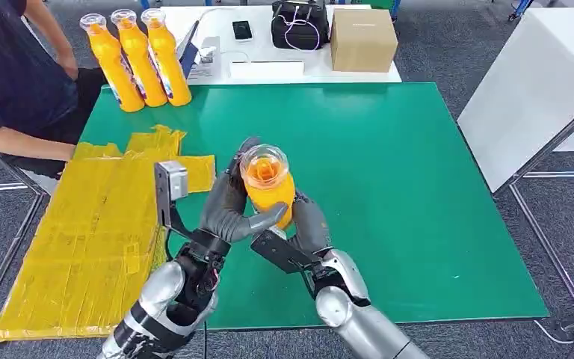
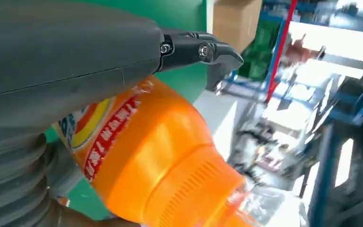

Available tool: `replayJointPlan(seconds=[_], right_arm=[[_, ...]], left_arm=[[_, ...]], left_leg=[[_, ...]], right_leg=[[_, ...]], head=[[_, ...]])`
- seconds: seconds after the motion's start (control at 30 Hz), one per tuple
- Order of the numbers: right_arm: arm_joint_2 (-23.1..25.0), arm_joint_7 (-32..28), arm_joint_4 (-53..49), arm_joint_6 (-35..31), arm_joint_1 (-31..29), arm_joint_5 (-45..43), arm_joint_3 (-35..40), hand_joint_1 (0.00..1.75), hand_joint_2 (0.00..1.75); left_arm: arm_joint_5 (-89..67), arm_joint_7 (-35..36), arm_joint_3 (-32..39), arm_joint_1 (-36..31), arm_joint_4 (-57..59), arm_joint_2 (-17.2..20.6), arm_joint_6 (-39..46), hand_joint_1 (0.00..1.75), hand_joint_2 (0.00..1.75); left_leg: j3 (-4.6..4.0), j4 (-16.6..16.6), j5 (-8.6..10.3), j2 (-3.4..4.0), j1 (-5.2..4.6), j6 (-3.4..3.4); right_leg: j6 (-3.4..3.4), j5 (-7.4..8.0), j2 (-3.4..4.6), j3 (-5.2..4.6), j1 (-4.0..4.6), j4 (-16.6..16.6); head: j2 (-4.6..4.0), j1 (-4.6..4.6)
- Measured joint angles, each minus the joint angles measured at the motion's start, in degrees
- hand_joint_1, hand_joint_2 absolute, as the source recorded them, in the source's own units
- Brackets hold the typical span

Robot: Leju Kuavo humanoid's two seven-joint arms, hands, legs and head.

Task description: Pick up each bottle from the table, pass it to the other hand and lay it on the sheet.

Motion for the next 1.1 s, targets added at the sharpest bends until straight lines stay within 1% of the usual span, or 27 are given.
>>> replayJointPlan(seconds=[0.13,0.17,0.2,0.23,0.3,0.43,1.1], right_arm=[[-0.46,-0.31,0.44,-0.04,0.02,0.13,0.0,1.75,1.75],[-0.5,-0.35,0.63,-0.11,0.04,0.17,-0.02,1.75,1.75],[-0.5,-0.33,0.83,-0.2,0.08,0.17,-0.09,1.75,1.75],[-0.5,-0.28,1.0,-0.24,0.13,0.24,-0.22,1.75,1.75],[-0.5,-0.24,1.2,-0.31,0.52,0.63,-0.55,1.75,1.75],[-0.5,-0.24,1.4,-0.31,0.85,0.98,-1.03,1.75,1.75],[-0.46,-0.48,1.66,-0.26,1.66,1.68,-1.84,1.75,1.75]], left_arm=[[-2.08,2.27,0.0,-1.42,1.18,0.15,-4.31,0.0,1.75],[-2.79,2.99,0.0,-1.86,1.64,0.26,-6.02,0.1,1.75],[-3.32,3.34,0.0,-2.2,2.01,0.24,-7.33,1.41,1.75],[-4.0,3.58,-0.04,-2.47,2.38,0.24,-8.81,1.75,1.75],[-5.35,3.89,-0.13,-2.85,3.04,0.24,-11.12,1.75,1.75],[-6.84,4.0,-0.13,-3.35,3.93,0.24,-12.94,1.75,1.75],[-7.54,4.19,-0.26,-4.12,5.31,0.22,-14.75,1.75,1.75]], left_leg=[[0.0,0.0,0.01,-0.01,0.0,0.0],[0.0,0.0,0.01,-0.03,0.0,0.0],[0.0,0.0,0.01,-0.03,-0.01,0.0],[0.0,0.0,0.01,-0.01,-0.01,0.0],[0.0,0.0,0.0,0.02,-0.01,0.0],[-0.01,0.01,0.0,0.01,-0.01,0.0],[-0.01,0.0,0.0,0.0,-0.01,0.0]], right_leg=[[0.0,0.0,0.0,0.0,0.0,0.0],[0.0,0.0,-0.01,0.0,0.0,0.0],[0.0,0.01,-0.01,0.0,-0.01,0.0],[0.0,0.01,0.0,0.01,-0.01,0.0],[0.01,0.01,0.0,-0.01,-0.01,0.0],[0.01,0.01,0.0,-0.01,0.0,0.0],[0.01,0.01,0.0,-0.01,0.0,0.01]], head=[[0.0,0.02],[0.0,0.02],[0.0,0.0],[0.0,0.0],[0.0,0.0],[0.0,0.0],[0.0,0.0]])
